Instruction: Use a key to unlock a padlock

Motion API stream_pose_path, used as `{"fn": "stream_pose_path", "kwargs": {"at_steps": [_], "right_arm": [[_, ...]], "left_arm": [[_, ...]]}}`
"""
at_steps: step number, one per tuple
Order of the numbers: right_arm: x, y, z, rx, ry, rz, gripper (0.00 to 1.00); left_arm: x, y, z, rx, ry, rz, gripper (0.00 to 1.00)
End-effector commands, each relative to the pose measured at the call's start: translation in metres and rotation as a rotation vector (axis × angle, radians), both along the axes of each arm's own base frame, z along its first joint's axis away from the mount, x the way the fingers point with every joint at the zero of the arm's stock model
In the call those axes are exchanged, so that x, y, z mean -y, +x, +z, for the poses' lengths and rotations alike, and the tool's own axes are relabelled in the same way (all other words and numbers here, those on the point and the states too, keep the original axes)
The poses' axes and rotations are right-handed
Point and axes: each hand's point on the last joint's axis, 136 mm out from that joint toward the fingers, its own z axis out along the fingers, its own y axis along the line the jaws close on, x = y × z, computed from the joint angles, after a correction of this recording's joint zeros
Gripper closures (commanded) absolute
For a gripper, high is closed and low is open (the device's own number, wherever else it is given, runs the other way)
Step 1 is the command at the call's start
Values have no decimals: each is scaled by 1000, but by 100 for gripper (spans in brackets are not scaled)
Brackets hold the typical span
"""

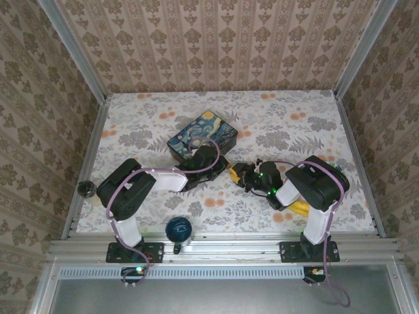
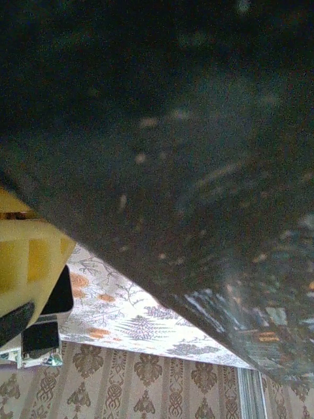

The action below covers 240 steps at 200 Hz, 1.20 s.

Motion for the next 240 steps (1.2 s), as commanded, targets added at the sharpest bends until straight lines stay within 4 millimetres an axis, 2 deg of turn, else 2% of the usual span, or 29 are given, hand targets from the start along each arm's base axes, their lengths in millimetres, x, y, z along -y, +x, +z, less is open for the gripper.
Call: {"fn": "stream_pose_path", "kwargs": {"at_steps": [1, 44, 61, 67, 95, 117, 139, 160, 208, 240], "right_arm": [[-16, 9, 25, 113, -10, 57, 63], [5, -10, 15, 103, -259, 98, 60], [20, -21, 24, 116, -399, 118, 57], [26, -23, 36, 146, -448, 121, 57], [61, -41, 60, 202, -696, 137, 53], [72, -52, 74, 288, -802, 178, 55], [72, -59, 78, 360, -893, 248, 63], [59, -64, 82, 448, -1000, 334, 65], [29, -54, 87, 576, -1201, 482, 70], [11, -53, 80, 625, -1315, 591, 73]], "left_arm": [[27, -45, 4, -106, -88, -176, 100], [20, -44, 10, -93, -71, -180, 100], [17, -46, 8, -88, -49, -191, 100], [16, -46, 8, -86, -42, -197, 100], [8, -50, 1, -103, -21, -204, 100], [5, -51, 1, -108, -23, -203, 100], [4, -50, 6, -106, -26, -204, 100], [1, -50, 8, -115, -25, -203, 100], [-5, -51, 10, -137, -26, -205, 100], [-11, -49, 10, -153, -24, -188, 100]]}}
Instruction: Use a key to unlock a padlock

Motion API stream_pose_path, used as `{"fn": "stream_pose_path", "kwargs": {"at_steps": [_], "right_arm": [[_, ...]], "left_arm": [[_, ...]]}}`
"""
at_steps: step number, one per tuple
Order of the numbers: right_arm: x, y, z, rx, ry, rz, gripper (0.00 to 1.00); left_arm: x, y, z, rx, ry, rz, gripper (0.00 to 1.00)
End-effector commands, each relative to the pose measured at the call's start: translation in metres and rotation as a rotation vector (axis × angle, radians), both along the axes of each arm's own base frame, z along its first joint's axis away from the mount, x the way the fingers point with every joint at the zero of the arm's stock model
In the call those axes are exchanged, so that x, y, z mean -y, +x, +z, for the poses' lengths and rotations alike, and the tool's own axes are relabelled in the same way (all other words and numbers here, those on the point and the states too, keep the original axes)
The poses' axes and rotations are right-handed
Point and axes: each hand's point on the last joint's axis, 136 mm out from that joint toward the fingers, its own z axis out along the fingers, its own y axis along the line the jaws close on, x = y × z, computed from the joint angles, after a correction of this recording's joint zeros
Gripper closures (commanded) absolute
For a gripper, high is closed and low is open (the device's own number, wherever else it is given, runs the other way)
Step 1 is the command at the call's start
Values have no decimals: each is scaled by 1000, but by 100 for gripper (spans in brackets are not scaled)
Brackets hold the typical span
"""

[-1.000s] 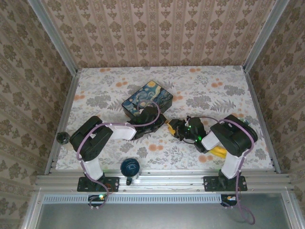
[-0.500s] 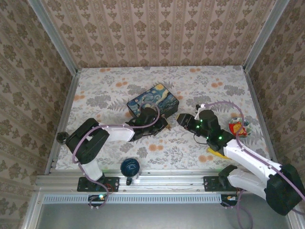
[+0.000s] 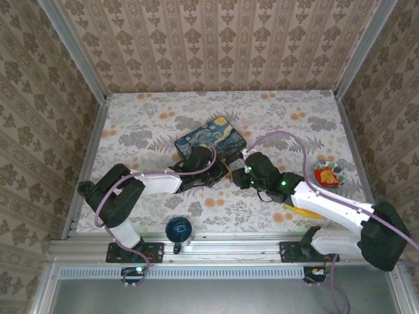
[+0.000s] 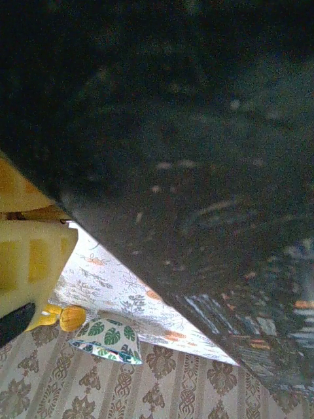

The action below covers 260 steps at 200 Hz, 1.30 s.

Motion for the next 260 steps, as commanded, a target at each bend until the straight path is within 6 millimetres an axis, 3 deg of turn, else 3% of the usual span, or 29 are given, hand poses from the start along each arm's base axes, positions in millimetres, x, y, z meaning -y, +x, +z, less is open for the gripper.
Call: {"fn": "stream_pose_path", "kwargs": {"at_steps": [1, 78, 185, 260], "right_arm": [[0, 3, -5, 52, -174, 63, 73], [-10, -9, -28, 52, -336, 137, 76], [-15, 1, -38, 56, -414, 131, 68], [-8, 5, -48, 52, -476, 105, 70]], "left_arm": [[-8, -7, 2, -41, -1, -6, 100], [1, -8, -6, -134, -54, 3, 100], [2, -8, -9, -149, -60, 5, 100], [4, -8, -7, -146, -67, 2, 100]]}}
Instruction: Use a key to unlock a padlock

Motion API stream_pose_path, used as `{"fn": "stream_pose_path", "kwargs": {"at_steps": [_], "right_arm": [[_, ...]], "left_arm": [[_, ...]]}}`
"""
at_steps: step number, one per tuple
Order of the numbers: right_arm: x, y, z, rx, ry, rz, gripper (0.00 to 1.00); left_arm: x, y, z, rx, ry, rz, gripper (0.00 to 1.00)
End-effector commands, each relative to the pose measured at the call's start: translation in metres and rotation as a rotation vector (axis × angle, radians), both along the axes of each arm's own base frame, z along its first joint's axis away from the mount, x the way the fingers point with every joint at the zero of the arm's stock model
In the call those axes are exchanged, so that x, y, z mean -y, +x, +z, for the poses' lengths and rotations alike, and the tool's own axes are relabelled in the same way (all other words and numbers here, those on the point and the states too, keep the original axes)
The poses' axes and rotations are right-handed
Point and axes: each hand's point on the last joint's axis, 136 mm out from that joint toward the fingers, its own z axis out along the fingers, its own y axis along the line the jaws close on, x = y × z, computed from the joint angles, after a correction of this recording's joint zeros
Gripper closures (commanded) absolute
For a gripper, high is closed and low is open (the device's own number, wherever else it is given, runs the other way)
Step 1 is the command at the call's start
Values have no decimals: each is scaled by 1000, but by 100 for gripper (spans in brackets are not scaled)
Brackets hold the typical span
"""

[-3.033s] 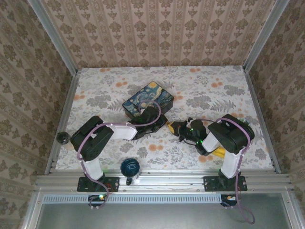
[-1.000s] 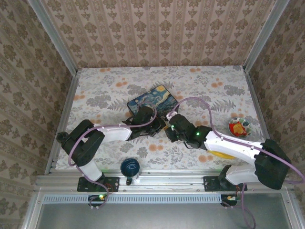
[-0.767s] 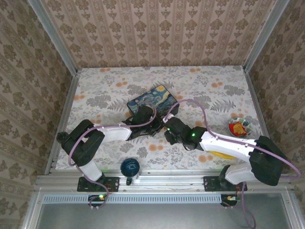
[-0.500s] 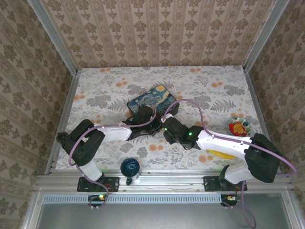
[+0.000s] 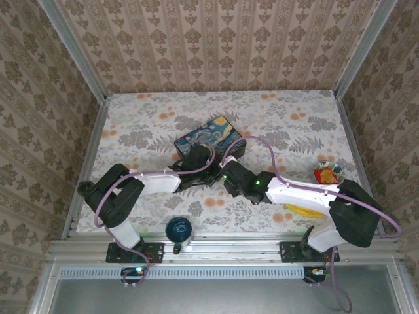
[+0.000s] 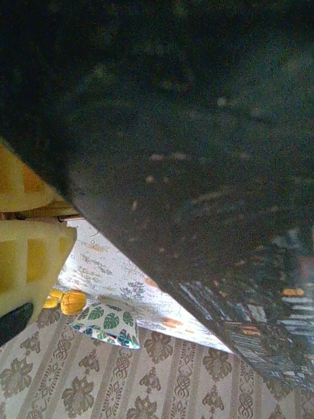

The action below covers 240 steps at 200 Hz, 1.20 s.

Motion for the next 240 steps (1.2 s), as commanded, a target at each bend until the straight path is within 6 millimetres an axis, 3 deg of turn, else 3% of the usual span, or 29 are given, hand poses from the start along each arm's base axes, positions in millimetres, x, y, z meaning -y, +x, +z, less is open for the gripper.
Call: {"fn": "stream_pose_path", "kwargs": {"at_steps": [1, 85, 115, 132, 183, 221, 240], "right_arm": [[3, 6, 3, 24, -49, -18, 70], [-7, 19, 5, 69, -55, -12, 77], [-14, 26, 2, 83, -72, 7, 89], [-17, 29, 0, 91, -83, 15, 99], [-18, 32, 3, 114, -77, 15, 100], [-21, 34, 5, 117, -52, 10, 100], [-24, 36, 7, 101, -16, 10, 100]], "left_arm": [[3, -10, -11, -110, -24, -12, 100], [5, -12, -11, -116, -35, -26, 100], [9, -14, -9, -118, -37, -47, 100], [11, -17, -10, -126, -35, -60, 86], [13, -19, -10, -129, -33, -73, 81], [18, -21, -9, -131, -43, -92, 99], [19, -22, -9, -136, -50, -99, 100]]}}
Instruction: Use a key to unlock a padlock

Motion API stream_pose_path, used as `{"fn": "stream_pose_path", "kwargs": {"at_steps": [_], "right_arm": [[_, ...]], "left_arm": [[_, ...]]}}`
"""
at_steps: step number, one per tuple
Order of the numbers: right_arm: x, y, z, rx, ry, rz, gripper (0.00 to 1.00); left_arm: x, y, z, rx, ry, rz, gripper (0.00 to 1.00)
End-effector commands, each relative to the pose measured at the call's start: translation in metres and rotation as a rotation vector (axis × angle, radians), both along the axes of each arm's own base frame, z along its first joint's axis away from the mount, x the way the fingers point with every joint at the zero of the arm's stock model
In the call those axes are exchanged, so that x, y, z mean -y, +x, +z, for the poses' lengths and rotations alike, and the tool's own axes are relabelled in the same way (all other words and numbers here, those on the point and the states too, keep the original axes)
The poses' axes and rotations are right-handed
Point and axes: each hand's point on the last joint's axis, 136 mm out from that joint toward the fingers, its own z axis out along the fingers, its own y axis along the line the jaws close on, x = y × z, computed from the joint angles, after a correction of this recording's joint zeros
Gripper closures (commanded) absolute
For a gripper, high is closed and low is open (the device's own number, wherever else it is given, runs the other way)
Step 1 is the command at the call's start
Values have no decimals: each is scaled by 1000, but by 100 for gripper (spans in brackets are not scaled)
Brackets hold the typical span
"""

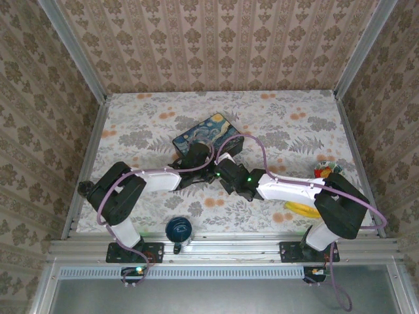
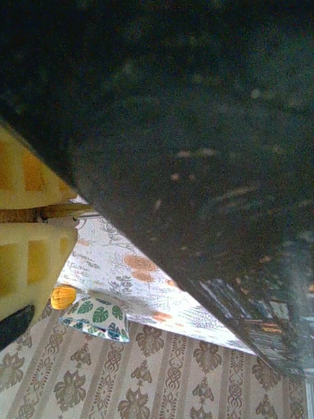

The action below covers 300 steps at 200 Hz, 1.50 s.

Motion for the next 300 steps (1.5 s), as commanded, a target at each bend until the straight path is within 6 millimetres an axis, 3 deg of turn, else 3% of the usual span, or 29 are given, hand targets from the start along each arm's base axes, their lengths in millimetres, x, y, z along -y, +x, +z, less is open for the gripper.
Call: {"fn": "stream_pose_path", "kwargs": {"at_steps": [1, 125, 211, 269, 300], "right_arm": [[-17, 13, 13, 45, 61, 26, 100], [5, 39, 27, -302, 819, -132, 100], [25, 50, 26, -375, 1007, -257, 100], [24, 54, 17, -482, 1125, -346, 100], [24, 56, 11, -499, 1130, -361, 100]], "left_arm": [[18, -32, -9, -144, -39, -111, 100], [22, -36, -12, -170, -79, -117, 100], [17, -36, -17, -179, -70, -101, 100], [15, -36, -17, -177, -67, -96, 97], [13, -36, -16, -170, -66, -90, 82]]}}
